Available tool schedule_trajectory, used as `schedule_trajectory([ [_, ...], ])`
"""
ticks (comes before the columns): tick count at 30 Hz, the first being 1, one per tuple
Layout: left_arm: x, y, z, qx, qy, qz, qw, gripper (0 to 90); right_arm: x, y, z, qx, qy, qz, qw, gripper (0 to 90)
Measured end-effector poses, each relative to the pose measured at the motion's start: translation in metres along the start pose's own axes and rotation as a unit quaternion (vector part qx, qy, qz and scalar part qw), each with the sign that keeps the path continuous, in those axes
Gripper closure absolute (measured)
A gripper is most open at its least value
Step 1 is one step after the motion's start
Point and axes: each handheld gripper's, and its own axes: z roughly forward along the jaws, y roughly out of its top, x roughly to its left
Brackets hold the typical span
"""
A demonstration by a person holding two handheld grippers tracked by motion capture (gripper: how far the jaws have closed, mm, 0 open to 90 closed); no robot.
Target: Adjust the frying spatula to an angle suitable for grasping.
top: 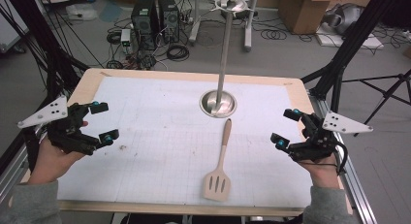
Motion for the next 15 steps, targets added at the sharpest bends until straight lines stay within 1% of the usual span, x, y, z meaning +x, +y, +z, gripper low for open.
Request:
schedule_trajectory([
  [3,0.0002,-0.0007,-0.0005,0.002,0.002,-0.002,1.0,2.1,-0.0011,-0.0008,-0.001,-0.004,-0.003,0.006,1.0,3.1],
  [4,0.0002,-0.0012,-0.0006,0.002,0.002,-0.003,1.0,2.1,-0.0014,-0.0009,-0.0014,-0.009,-0.003,0.012,0.9999,3.1],
  [8,0.001,-0.0028,-0.0006,0.005,0.002,-0.005,1.0,2.2,-0.0037,-0.0013,-0.0006,-0.021,-0.007,0.021,0.9995,3.1],
  [14,0.0013,-0.0033,0.0,0.006,0.001,-0.005,1.0,2.1,-0.0051,-0.0027,0.0028,-0.016,-0.015,0.023,0.9995,3.4],
  [15,0.0011,-0.0033,0.0002,0.005,0.001,-0.006,1.0,2.1,-0.0056,-0.0043,0.0043,-0.012,-0.015,0.02,0.9996,4.9],
])
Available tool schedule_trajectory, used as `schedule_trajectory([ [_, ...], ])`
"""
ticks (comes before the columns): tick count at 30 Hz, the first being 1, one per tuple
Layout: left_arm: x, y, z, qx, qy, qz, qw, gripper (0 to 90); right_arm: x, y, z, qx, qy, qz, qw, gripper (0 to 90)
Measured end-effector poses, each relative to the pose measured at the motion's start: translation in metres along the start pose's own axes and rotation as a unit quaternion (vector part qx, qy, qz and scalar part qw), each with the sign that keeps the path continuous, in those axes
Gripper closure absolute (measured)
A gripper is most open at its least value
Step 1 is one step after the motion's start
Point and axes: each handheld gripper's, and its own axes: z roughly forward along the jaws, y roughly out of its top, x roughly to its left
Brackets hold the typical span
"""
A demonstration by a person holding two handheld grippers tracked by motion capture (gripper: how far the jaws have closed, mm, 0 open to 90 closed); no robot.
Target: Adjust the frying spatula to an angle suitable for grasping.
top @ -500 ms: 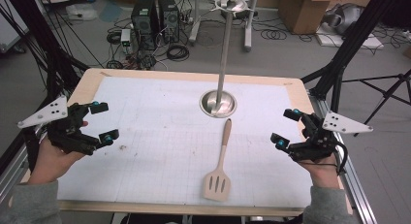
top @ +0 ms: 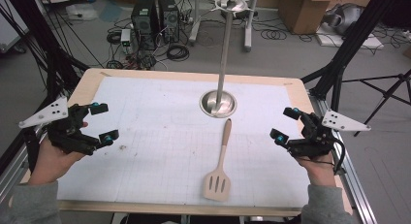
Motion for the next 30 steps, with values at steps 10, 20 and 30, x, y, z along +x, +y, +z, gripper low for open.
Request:
schedule_trajectory([
  [10,-0.001,-0.001,0.004,0.004,-0.002,-0.001,1.0,2.2,-0.003,-0.01,0.006,0.02,0.018,-0.001,0.9996,31.0],
  [20,0.0,-0.003,0.005,0.009,-0.002,-0.004,0.9999,2.2,-0.003,-0.02,0.017,0.047,0.036,-0.011,0.9982,52.8],
  [30,0.0,-0.005,0.007,0.014,0.0,-0.006,0.9999,2.1,-0.004,-0.033,0.023,0.049,0.055,-0.011,0.9972,81.3],
])
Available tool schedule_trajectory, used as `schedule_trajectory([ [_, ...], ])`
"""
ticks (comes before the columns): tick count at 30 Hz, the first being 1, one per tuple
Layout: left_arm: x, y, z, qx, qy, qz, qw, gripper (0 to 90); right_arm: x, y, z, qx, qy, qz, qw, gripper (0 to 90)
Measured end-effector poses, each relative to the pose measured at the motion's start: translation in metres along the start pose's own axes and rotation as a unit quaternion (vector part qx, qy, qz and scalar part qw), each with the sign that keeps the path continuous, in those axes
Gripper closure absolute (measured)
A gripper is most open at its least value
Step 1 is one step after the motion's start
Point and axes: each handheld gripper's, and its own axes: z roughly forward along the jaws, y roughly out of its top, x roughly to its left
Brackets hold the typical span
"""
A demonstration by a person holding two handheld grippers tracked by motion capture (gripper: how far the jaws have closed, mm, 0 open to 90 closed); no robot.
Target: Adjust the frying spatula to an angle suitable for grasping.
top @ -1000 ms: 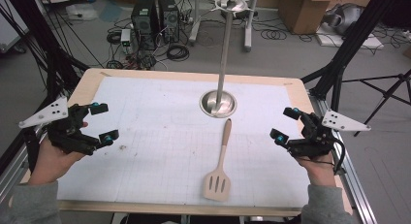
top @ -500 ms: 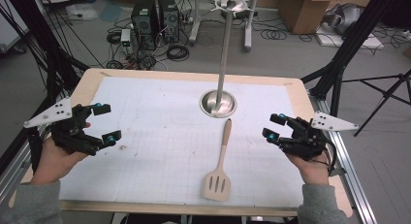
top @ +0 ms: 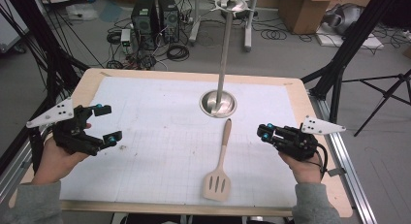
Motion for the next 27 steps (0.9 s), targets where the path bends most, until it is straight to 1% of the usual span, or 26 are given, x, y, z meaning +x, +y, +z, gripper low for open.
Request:
schedule_trajectory([
  [1,0.0,0.0,0.0,0.001,0.0,-0.001,1.0,2.1,0.0,0.0,0.0,0.0,0.0,0.0,1.0,81.3],
  [2,0.0,0.0,0.0,0.001,0.0,-0.001,1.0,2.1,0.001,-0.002,0.002,0.001,0.002,-0.002,1.0,85.1],
  [6,0.0,0.0,0.001,0.001,0.0,-0.001,1.0,2.1,0.002,-0.004,0.005,0.003,0.002,-0.002,1.0,88.0],
  [8,0.0,-0.001,0.001,0.002,-0.001,0.0,1.0,2.1,0.002,-0.006,0.008,0.009,0.002,-0.005,0.9999,89.3],
  [10,0.0,-0.001,0.002,0.002,-0.002,-0.002,1.0,2.1,0.003,-0.008,0.011,0.006,0.004,-0.001,1.0,89.3],
  [12,0.0,-0.002,0.002,0.003,-0.001,-0.002,1.0,2.2,0.003,-0.01,0.014,0.008,0.004,0.01,0.9999,89.3],
  [14,0.0,-0.002,0.002,0.005,-0.001,-0.002,1.0,2.1,0.003,-0.014,0.021,0.024,0.004,0.018,0.9995,89.3],
  [15,0.0,-0.002,0.002,0.005,-0.001,-0.002,1.0,2.1,0.003,-0.014,0.021,0.024,0.004,0.018,0.9995,89.3],
  [16,0.0,-0.002,0.002,0.005,-0.001,-0.003,1.0,2.2,0.004,-0.016,0.028,0.04,0.007,0.015,0.9991,89.3],
  [18,0.001,-0.003,0.002,0.006,0.0,-0.002,1.0,2.1,0.005,-0.017,0.031,0.043,0.008,0.012,0.9989,89.3],
  [19,0.001,-0.003,0.002,0.006,0.0,-0.003,1.0,2.2,0.006,-0.02,0.037,0.052,0.008,0.011,0.9985,89.3],
  [20,0.001,-0.003,0.002,0.007,0.0,-0.003,1.0,2.2,0.007,-0.021,0.04,0.055,0.011,0.014,0.9983,89.3],
  [22,0.001,-0.003,0.002,0.005,0.0,-0.004,1.0,2.2,0.007,-0.022,0.043,0.057,0.011,0.013,0.9983,89.3],
  [24,0.001,-0.003,0.002,0.006,0.001,-0.004,1.0,2.2,0.007,-0.026,0.051,0.069,0.016,0.009,0.9974,89.3],
  [25,0.001,-0.003,0.002,0.006,0.001,-0.004,1.0,2.1,0.007,-0.026,0.051,0.069,0.016,0.009,0.9974,89.3],
  [26,0.001,-0.003,0.002,0.005,0.001,-0.004,1.0,2.1,0.008,-0.029,0.057,0.081,0.018,0.006,0.9966,89.3],
  [27,0.001,-0.003,0.002,0.005,0.001,-0.004,1.0,2.2,0.008,-0.03,0.06,0.083,0.018,0.0,0.9964,89.3],
])
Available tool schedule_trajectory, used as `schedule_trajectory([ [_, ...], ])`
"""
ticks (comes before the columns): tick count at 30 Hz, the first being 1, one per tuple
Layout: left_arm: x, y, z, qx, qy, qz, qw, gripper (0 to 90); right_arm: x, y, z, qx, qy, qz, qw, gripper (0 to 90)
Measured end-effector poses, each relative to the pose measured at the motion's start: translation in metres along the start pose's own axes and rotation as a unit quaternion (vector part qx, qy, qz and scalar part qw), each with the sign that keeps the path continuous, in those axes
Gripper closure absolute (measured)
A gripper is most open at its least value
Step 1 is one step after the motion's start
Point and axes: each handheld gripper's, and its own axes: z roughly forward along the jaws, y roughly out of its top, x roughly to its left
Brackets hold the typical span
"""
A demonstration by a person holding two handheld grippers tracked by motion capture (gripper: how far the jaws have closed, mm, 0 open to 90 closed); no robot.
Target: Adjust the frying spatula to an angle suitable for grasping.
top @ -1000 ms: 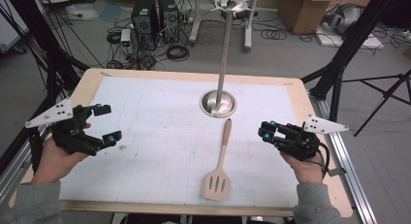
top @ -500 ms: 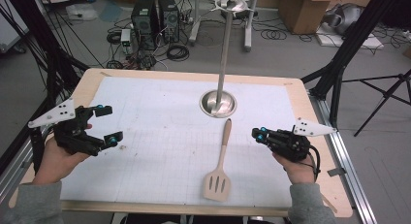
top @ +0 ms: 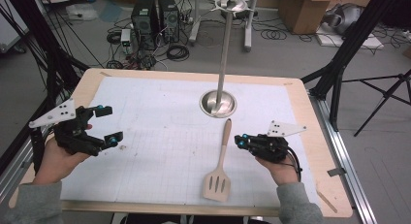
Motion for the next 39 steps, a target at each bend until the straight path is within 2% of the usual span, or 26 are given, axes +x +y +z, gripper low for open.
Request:
schedule_trajectory([
  [4,0.0,0.0,0.0,0.002,0.0,0.0,1.0,2.2,0.001,-0.003,0.009,0.02,0.004,0.001,0.9998,89.3],
  [5,0.0,0.0,0.0,0.002,0.0,-0.001,1.0,2.1,0.002,-0.006,0.016,0.035,0.008,0.002,0.9993,89.3],
  [6,0.0,0.0,0.001,0.002,-0.001,0.0,1.0,2.1,0.002,-0.006,0.016,0.035,0.008,0.002,0.9993,89.3],
  [11,0.0,-0.001,0.001,0.002,-0.001,-0.001,1.0,2.2,0.005,-0.013,0.037,0.075,0.01,-0.012,0.9971,89.3],
  [25,0.001,-0.002,-0.001,0.003,0.001,-0.003,1.0,2.2,0.006,-0.029,0.063,0.106,0.02,0.0,0.9942,89.3],
  [28,0.001,-0.003,-0.001,0.003,0.001,-0.005,1.0,2.2,0.006,-0.033,0.069,0.121,0.016,-0.004,0.9925,89.3],
  [33,0.002,-0.003,0.0,0.004,0.001,-0.005,1.0,2.2,0.007,-0.035,0.072,0.124,0.014,0.001,0.9922,89.3],
  [35,0.001,-0.004,0.0,0.005,0.001,-0.006,1.0,2.2,0.007,-0.037,0.076,0.135,0.003,-0.001,0.9908,89.3],
  [39,0.001,-0.004,0.0,0.006,0.001,-0.006,1.0,2.2,0.009,-0.039,0.079,0.142,-0.002,0.001,0.9899,89.3],
])
